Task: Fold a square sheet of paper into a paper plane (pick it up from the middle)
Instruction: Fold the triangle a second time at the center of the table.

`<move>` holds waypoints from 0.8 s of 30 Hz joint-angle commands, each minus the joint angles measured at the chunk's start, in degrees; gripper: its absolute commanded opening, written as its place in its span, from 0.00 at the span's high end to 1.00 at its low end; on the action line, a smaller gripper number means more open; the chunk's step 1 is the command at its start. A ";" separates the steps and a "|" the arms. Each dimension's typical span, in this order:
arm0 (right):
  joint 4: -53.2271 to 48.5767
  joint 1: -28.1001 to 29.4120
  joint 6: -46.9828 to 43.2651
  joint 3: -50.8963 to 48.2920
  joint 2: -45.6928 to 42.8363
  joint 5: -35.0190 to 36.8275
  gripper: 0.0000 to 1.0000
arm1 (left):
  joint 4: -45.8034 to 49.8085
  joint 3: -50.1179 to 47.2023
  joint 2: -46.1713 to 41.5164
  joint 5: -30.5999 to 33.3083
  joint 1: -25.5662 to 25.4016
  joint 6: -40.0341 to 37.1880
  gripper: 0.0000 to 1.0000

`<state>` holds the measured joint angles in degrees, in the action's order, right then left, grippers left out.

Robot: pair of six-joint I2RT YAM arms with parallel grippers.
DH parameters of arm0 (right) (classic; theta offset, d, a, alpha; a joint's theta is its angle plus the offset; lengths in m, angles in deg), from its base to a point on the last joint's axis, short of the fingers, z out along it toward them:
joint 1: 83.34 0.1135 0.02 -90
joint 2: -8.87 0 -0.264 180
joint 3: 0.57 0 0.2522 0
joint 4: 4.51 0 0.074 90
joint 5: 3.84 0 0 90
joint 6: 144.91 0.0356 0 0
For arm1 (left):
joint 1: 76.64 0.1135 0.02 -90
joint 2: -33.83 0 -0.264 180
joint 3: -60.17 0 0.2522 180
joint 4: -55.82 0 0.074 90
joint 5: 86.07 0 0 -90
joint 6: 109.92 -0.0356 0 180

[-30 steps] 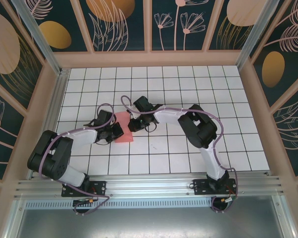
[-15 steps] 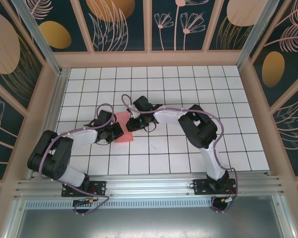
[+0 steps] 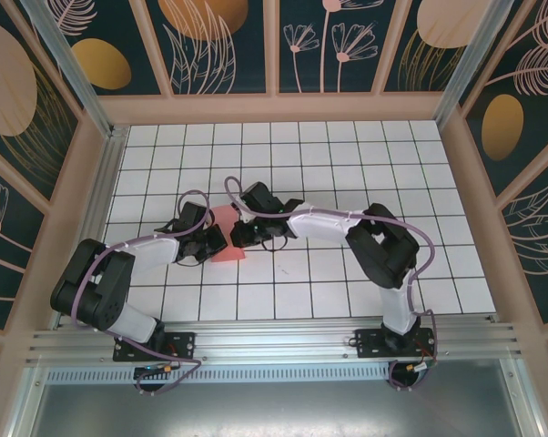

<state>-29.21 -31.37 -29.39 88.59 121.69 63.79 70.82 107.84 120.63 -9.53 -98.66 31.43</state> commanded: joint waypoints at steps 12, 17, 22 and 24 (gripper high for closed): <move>-5.15 0.49 1.32 4.68 7.23 -0.79 0.91 | 3.95 -1.57 2.65 3.58 0.13 0.92 0.99; -7.06 0.42 0.26 4.41 7.91 -0.53 0.91 | 4.04 -1.66 2.84 4.04 0.13 1.41 0.99; -8.95 0.33 -1.21 3.99 7.95 -0.68 0.90 | 4.30 -1.83 3.19 4.49 0.14 1.43 1.00; -9.34 0.25 -1.52 3.65 7.89 -0.74 0.90 | 4.42 -1.83 3.31 4.47 0.11 1.44 1.00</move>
<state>-34.82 -30.96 -29.48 91.72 128.31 63.41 70.64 107.84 120.85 -9.48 -98.66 32.30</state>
